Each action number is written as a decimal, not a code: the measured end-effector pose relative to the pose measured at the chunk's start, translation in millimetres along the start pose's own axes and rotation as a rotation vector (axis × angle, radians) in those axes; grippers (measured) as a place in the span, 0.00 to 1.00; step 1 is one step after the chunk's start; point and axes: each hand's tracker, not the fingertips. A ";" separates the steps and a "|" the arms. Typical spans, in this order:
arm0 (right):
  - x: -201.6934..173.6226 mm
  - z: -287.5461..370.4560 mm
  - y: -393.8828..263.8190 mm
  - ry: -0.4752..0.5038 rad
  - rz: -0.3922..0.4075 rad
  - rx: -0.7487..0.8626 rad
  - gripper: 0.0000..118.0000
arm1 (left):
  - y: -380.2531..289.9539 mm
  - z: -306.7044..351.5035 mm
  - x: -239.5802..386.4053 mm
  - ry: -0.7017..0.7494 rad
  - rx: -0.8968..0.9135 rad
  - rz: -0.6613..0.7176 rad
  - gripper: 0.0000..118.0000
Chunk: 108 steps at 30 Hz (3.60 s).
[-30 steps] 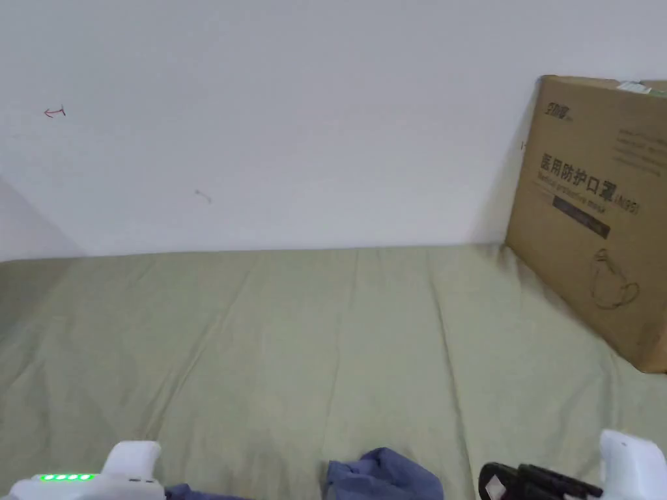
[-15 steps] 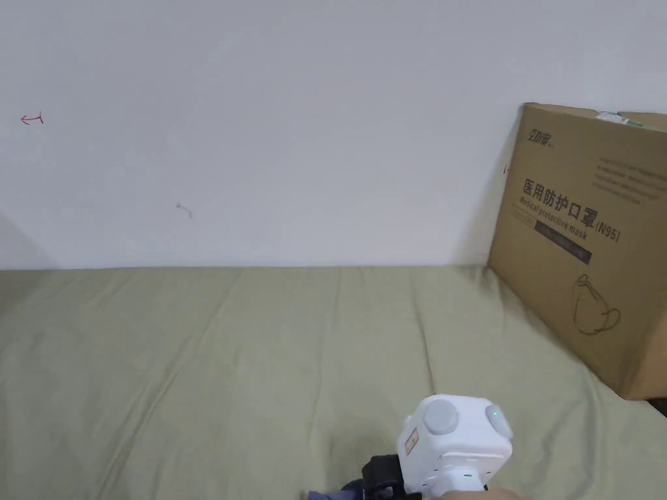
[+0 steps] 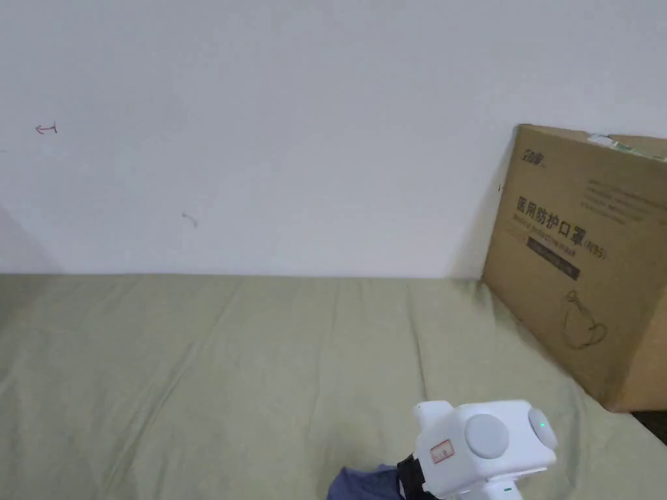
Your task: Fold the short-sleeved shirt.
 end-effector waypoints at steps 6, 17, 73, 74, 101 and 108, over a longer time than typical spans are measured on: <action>3.8 113.8 -5.1 0.058 -0.044 0.174 0.00 | 30.8 78.0 21.7 -0.001 0.143 -0.065 0.02; 27.6 297.7 -13.2 -0.005 -0.116 0.488 0.00 | 78.4 237.5 51.9 -0.033 0.449 -0.088 0.02; 28.7 189.9 200.5 -0.214 -0.099 0.672 0.00 | 273.1 89.1 101.9 0.142 0.550 -0.100 0.02; 35.0 161.4 175.3 -0.202 -0.113 0.589 0.00 | 248.7 67.6 91.4 0.135 0.480 -0.084 0.02; 20.8 148.4 -331.1 -0.058 -0.107 -0.049 0.00 | -168.1 120.4 -47.2 0.035 -0.077 -0.046 0.02; 25.7 109.6 -322.8 -0.135 -0.243 -0.136 0.35 | -168.9 102.1 -36.4 0.076 -0.122 -0.072 0.46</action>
